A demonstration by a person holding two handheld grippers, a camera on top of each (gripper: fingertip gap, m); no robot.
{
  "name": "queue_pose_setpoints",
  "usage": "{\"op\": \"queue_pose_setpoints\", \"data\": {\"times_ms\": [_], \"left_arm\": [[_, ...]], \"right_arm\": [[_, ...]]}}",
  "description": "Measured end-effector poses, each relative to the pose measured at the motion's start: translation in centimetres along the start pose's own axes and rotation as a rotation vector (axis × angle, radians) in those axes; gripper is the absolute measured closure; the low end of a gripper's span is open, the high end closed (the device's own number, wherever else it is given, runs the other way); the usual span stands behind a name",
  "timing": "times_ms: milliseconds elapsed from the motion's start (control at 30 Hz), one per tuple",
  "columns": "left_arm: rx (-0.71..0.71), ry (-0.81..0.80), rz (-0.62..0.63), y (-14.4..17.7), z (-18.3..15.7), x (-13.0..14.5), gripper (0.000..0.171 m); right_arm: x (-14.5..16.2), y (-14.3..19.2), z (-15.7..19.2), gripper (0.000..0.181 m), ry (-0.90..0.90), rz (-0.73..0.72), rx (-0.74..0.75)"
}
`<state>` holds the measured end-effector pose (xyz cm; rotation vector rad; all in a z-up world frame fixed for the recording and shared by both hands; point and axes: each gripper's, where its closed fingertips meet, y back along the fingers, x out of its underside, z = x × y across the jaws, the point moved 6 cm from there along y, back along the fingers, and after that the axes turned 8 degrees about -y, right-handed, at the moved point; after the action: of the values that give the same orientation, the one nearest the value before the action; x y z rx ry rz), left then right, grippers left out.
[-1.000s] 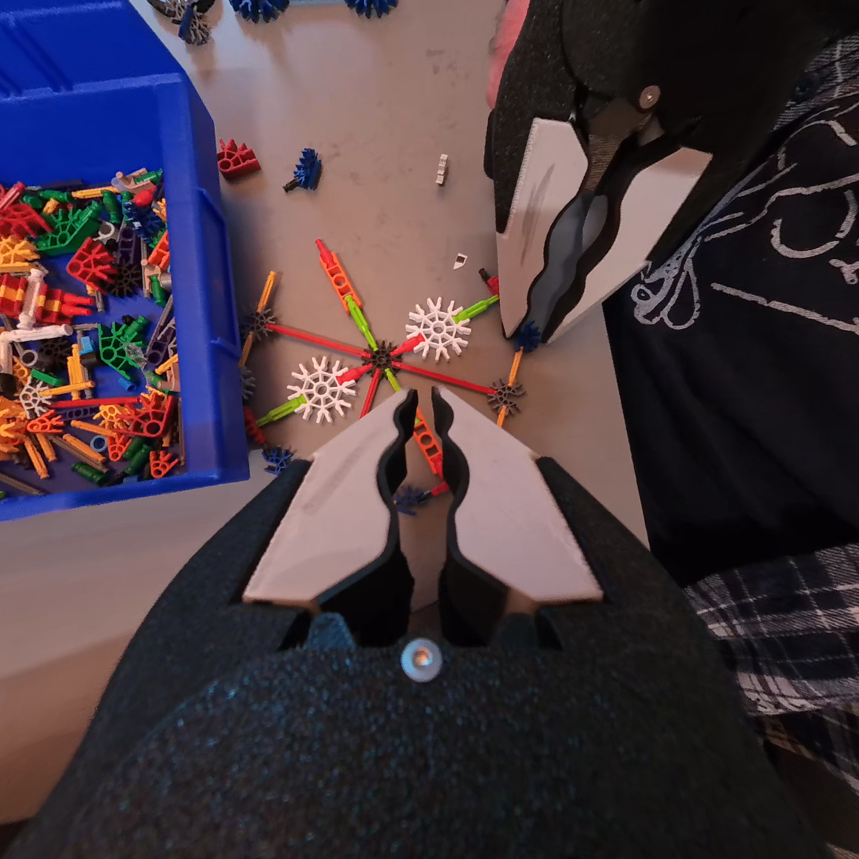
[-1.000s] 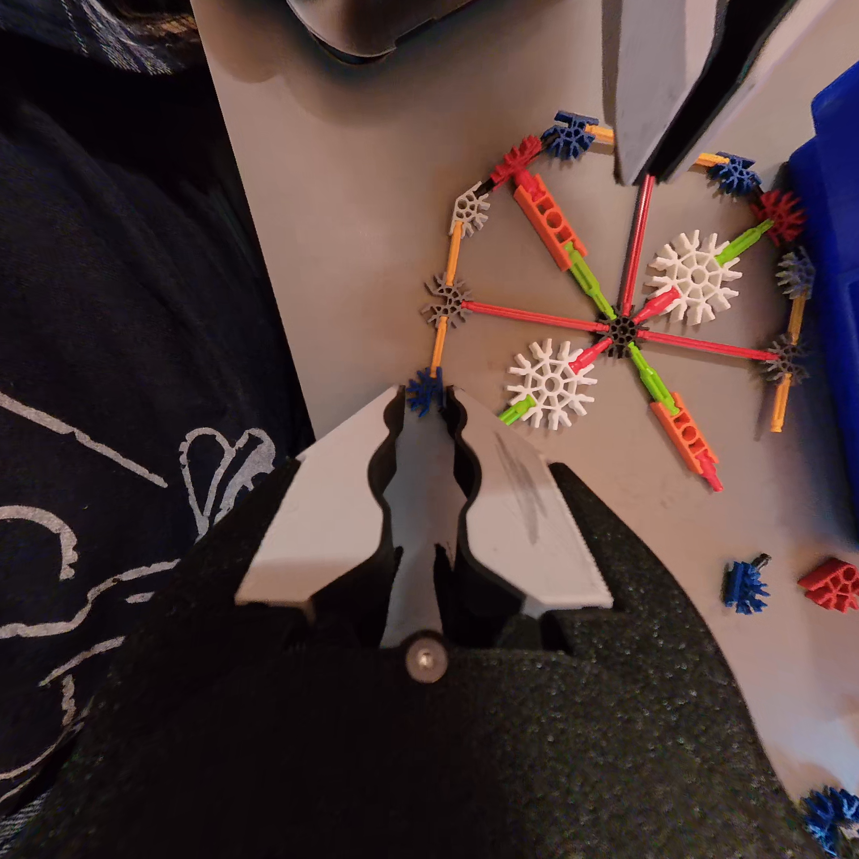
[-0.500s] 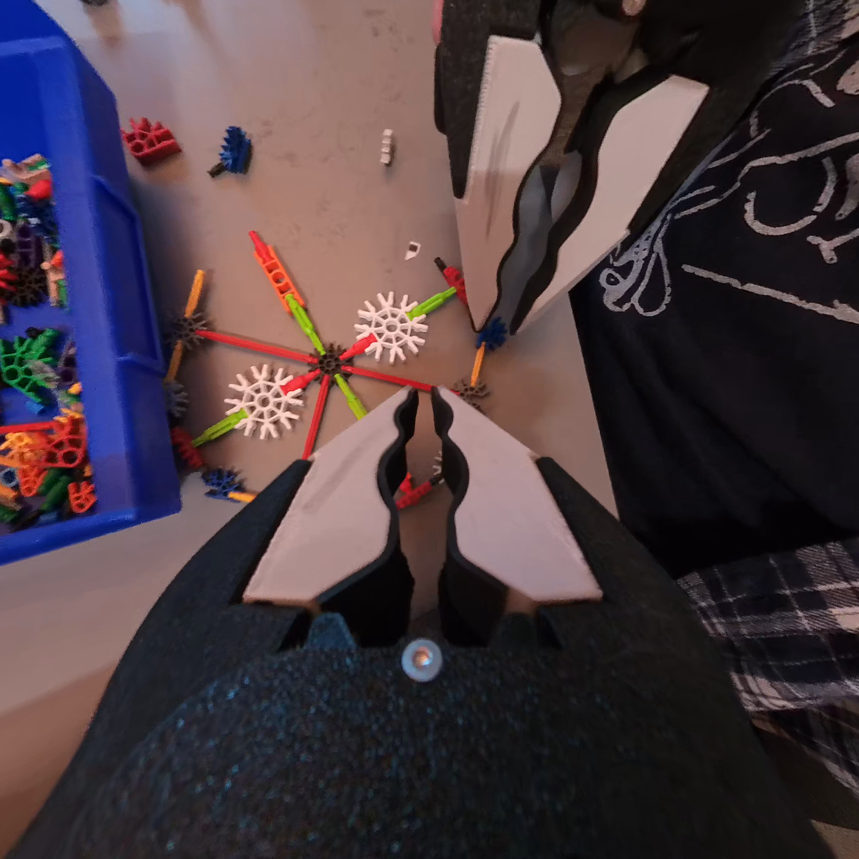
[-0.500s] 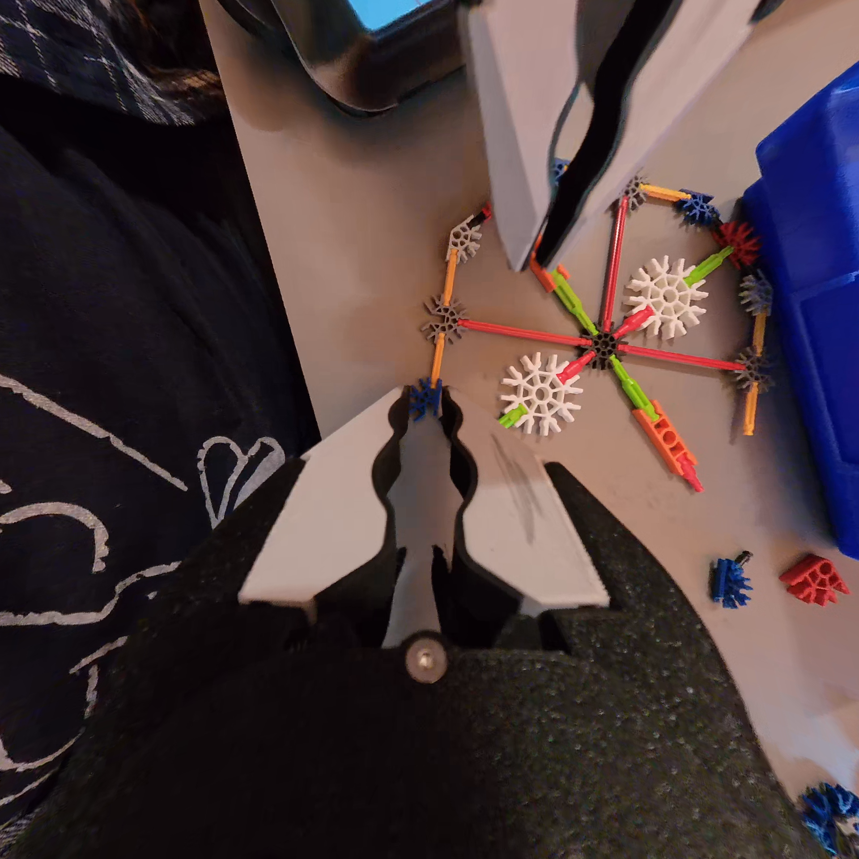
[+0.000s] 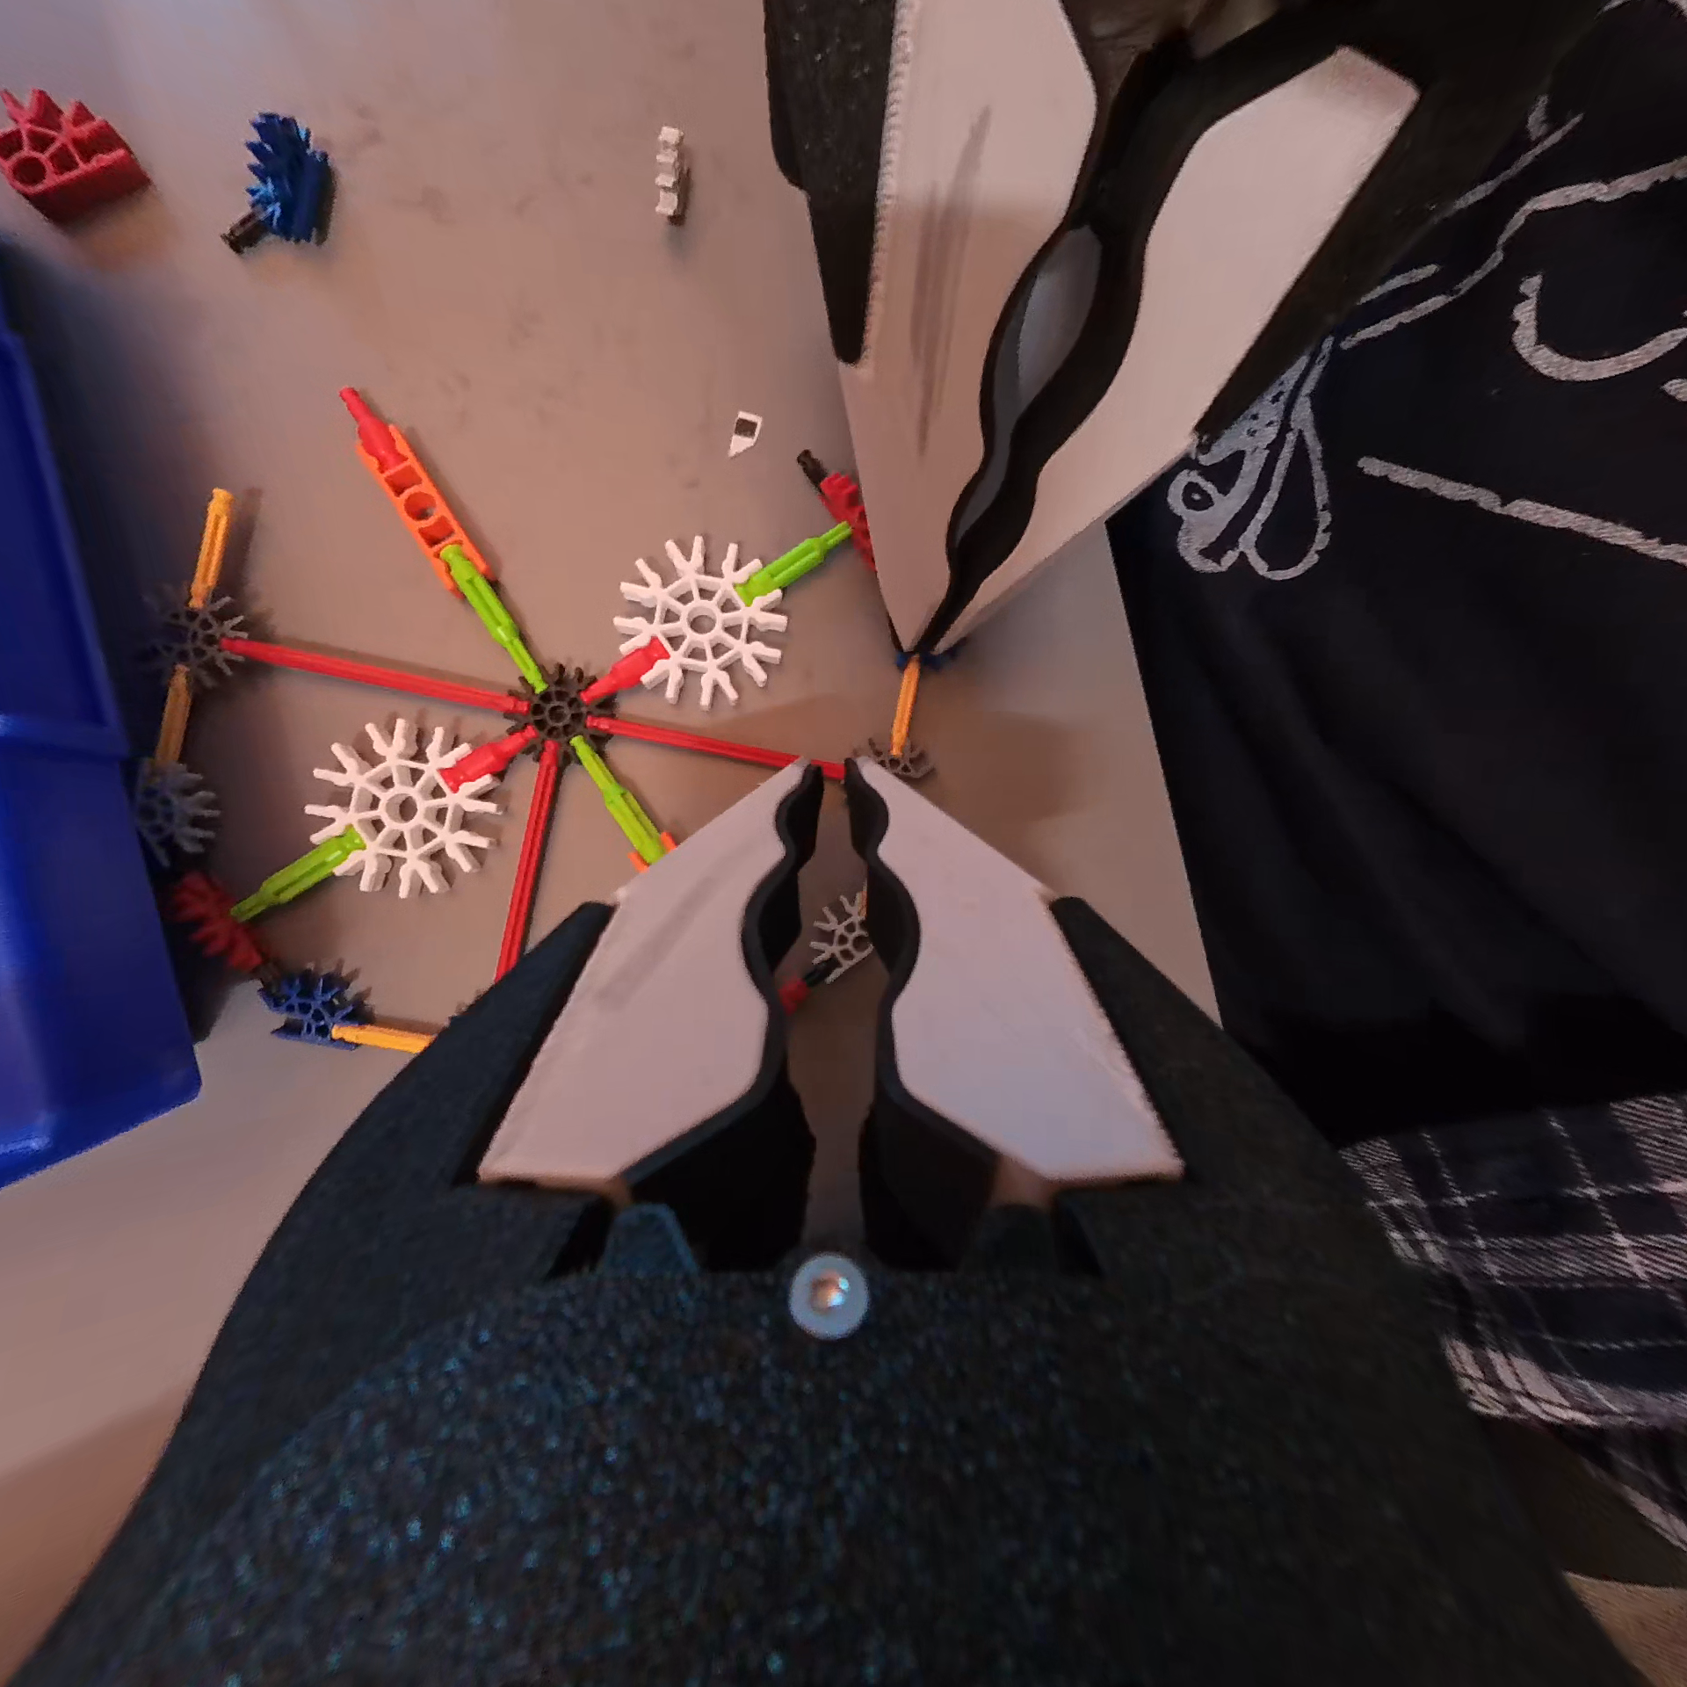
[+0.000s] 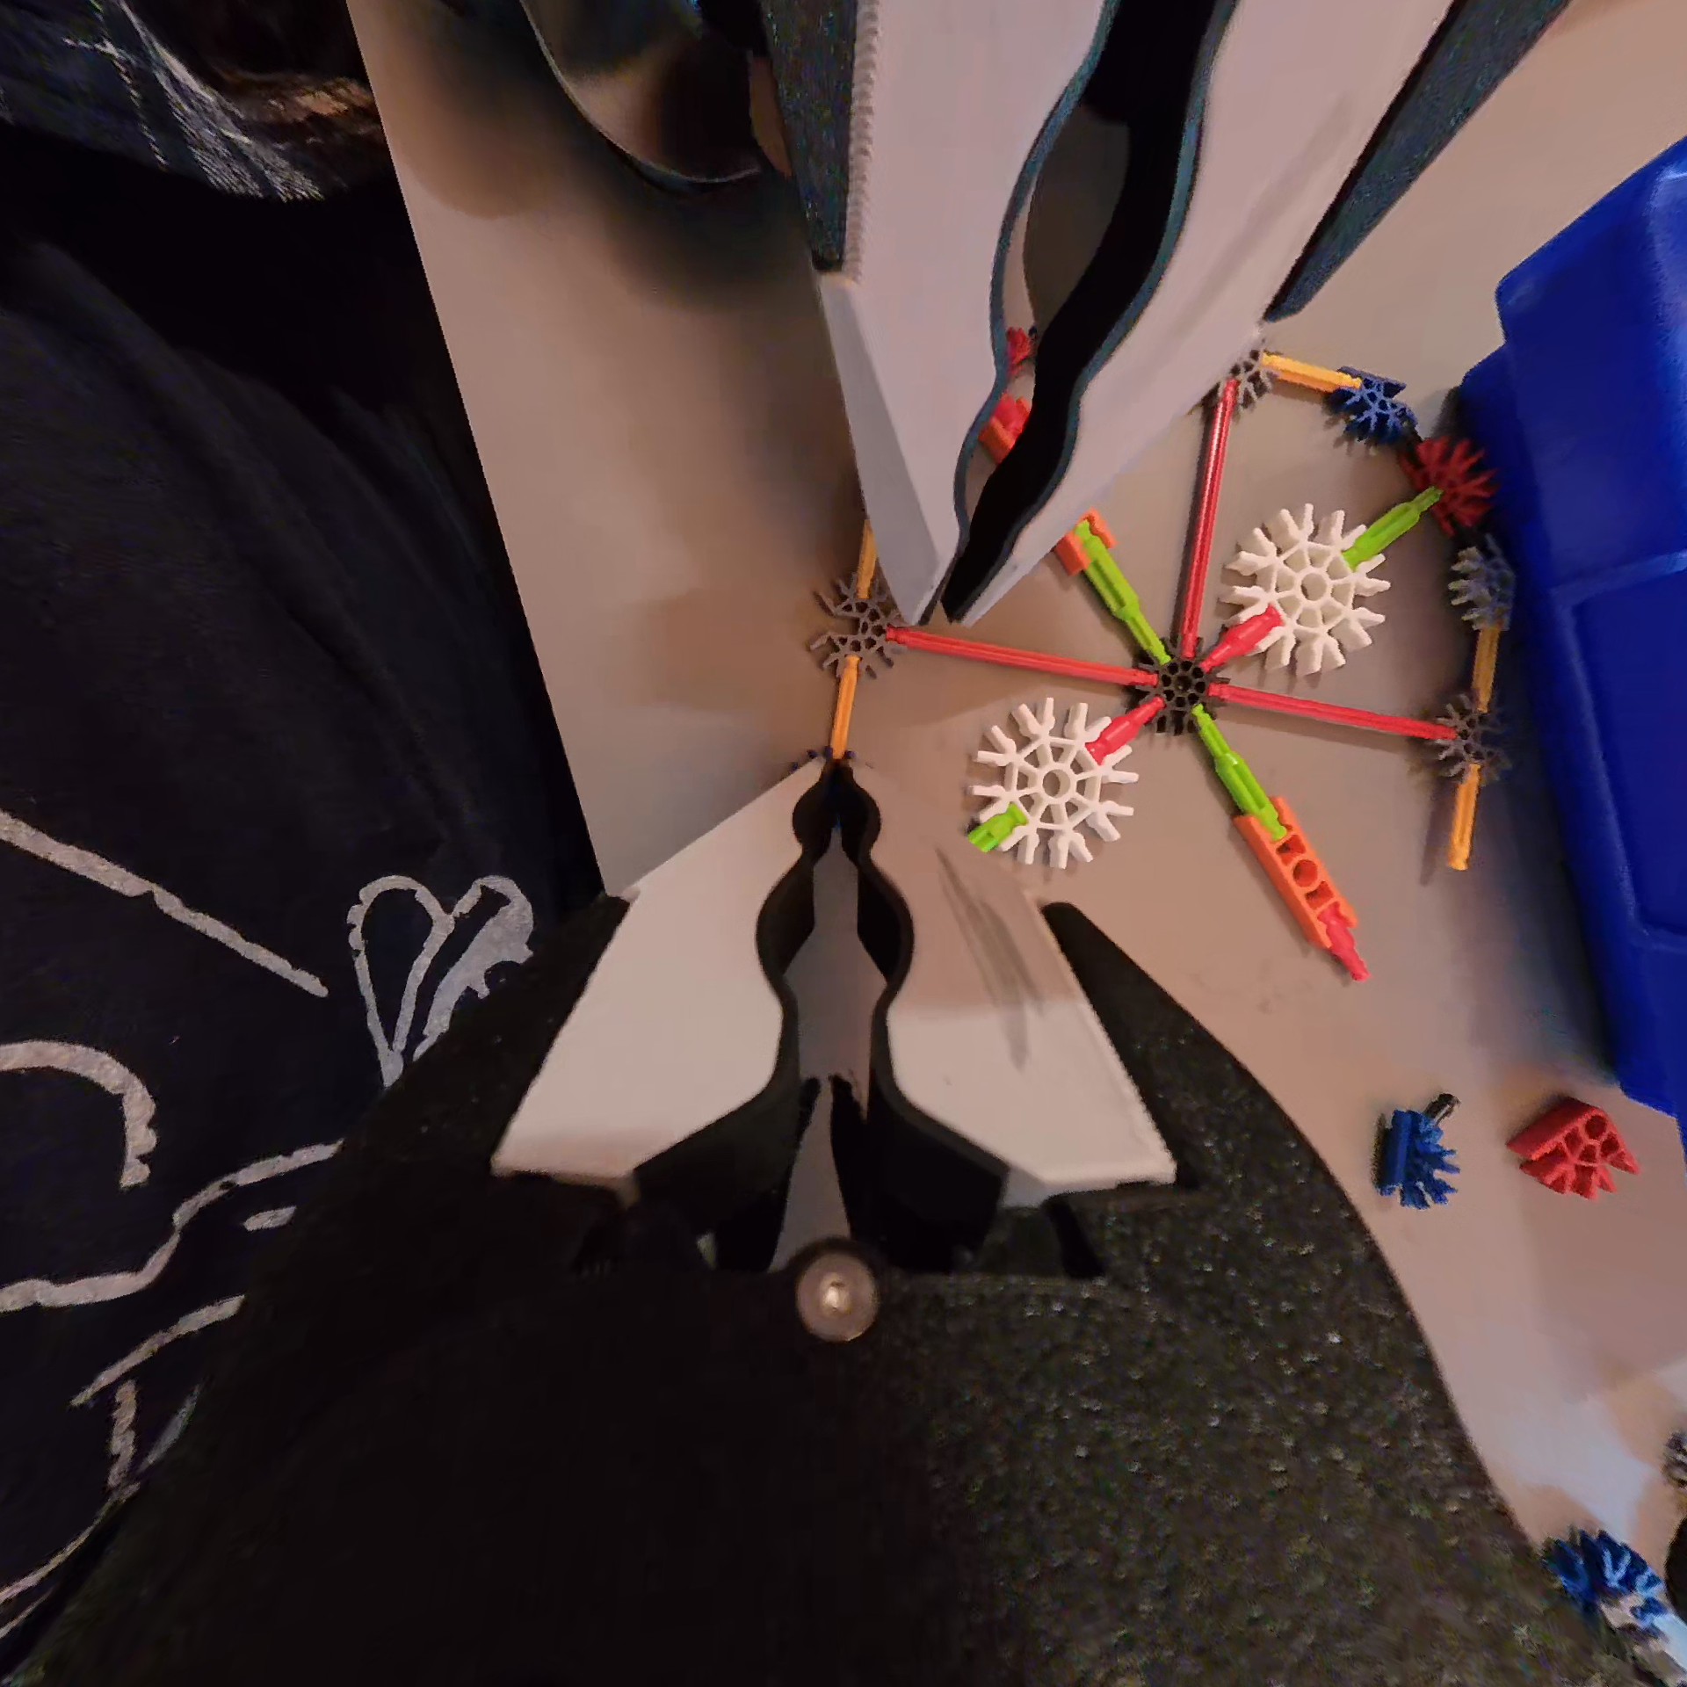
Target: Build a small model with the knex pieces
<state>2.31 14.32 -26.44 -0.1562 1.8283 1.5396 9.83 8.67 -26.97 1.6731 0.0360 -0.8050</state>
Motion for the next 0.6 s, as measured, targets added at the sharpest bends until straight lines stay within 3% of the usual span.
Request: {"op": "queue_pose_setpoints", "data": {"times_ms": [233,600], "left_arm": [[0.009,0.011,0.000,-0.1,0.1,0.1,0.167],[-0.050,0.035,-0.020,2.5,0.9,0.3,0.168]], "right_arm": [[-0.3,0.0,0.3,0.181,0.067,0.067,0.012],[-1.5,-0.6,1.1,0.181,0.253,0.246,0.015]]}}
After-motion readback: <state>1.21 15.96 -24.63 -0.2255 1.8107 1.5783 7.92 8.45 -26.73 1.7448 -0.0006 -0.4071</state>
